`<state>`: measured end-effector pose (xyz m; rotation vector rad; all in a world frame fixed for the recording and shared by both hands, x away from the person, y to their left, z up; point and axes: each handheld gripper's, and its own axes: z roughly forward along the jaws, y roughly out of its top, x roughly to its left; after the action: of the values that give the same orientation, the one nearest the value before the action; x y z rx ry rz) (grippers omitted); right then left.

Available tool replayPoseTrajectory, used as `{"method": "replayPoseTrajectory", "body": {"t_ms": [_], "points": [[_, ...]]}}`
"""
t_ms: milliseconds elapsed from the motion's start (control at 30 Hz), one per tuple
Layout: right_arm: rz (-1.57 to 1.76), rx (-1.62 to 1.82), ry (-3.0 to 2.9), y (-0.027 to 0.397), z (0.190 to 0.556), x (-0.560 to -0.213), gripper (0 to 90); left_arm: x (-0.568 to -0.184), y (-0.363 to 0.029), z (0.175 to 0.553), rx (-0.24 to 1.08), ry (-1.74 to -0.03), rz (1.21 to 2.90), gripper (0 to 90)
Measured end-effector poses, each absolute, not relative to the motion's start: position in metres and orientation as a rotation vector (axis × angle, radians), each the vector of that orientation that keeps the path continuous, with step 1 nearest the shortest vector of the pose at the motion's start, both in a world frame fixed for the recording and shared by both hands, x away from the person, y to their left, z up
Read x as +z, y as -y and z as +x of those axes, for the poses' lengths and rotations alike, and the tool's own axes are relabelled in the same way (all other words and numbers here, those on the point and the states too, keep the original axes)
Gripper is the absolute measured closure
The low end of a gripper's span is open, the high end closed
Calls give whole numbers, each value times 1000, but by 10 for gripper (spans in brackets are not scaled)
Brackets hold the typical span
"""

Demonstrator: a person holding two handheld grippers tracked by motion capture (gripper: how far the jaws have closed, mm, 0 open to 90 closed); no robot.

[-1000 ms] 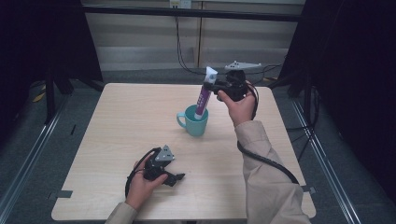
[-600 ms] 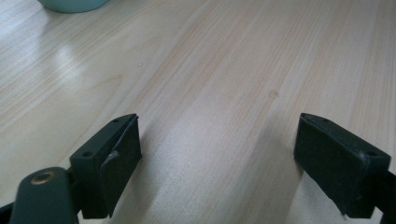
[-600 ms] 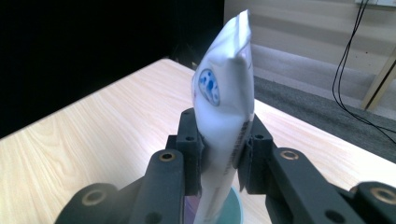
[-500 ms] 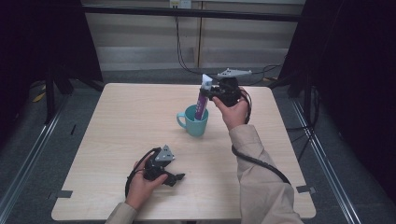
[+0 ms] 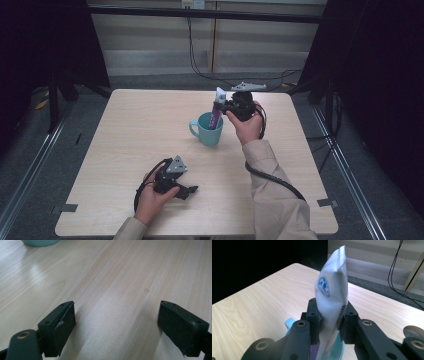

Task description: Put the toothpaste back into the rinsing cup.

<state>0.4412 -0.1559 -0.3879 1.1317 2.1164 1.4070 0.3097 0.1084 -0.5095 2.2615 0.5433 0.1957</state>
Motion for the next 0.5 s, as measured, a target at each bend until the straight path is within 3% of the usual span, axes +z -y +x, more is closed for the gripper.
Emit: {"method": "replayPoseTrajectory", "body": {"t_ms": [500], "points": [[1154, 1405, -2115, 153, 437, -402, 730, -509, -108, 308, 203, -552, 2261, 151]]}}
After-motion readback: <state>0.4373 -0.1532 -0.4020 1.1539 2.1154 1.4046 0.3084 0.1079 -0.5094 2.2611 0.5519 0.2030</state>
